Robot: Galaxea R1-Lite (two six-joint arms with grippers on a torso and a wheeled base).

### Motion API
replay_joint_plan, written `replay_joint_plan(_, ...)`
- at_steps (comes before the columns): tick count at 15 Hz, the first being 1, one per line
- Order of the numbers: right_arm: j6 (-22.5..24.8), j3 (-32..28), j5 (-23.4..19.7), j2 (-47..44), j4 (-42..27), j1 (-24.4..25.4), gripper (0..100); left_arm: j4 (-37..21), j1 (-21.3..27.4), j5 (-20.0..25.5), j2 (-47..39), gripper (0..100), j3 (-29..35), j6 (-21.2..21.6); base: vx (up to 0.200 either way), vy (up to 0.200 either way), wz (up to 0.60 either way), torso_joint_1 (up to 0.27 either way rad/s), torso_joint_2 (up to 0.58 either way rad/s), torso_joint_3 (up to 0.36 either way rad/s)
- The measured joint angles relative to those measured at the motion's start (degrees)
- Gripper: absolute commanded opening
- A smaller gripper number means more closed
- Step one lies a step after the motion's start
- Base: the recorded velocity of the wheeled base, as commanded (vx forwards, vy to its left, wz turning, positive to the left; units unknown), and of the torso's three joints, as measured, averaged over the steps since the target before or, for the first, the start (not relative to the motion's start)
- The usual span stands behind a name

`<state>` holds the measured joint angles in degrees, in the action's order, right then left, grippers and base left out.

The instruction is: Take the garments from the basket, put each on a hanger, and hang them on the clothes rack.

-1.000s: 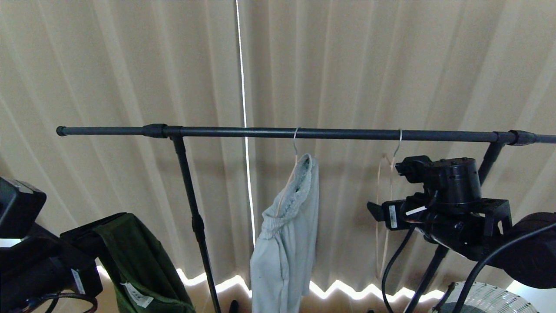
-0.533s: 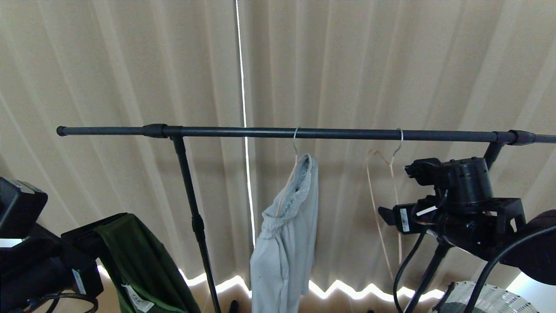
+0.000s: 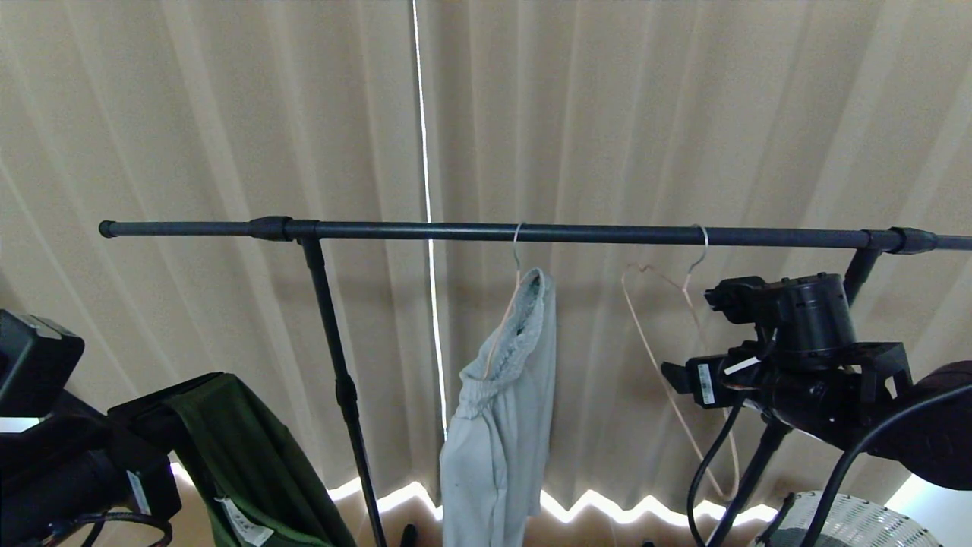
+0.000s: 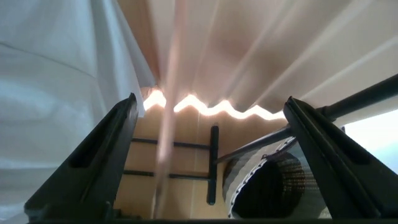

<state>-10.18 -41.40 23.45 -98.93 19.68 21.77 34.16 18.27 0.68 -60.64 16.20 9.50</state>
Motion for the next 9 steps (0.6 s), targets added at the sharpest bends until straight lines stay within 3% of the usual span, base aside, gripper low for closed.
replay_joint_plan(1,0.0,0.0,0.0,-0.4,0.0,-0.1,0,0.0,0.0,0.0,0.0,0,0.0,0.0,0.000,0.000,0.00,0.000,0.00,0.000)
replay_joint_plan(9,2.2,0.0,0.0,1.1,-0.1,-0.1,0,0.0,0.0,0.0,0.1,0,0.0,0.0,0.000,0.000,0.00,0.000,0.00,0.000)
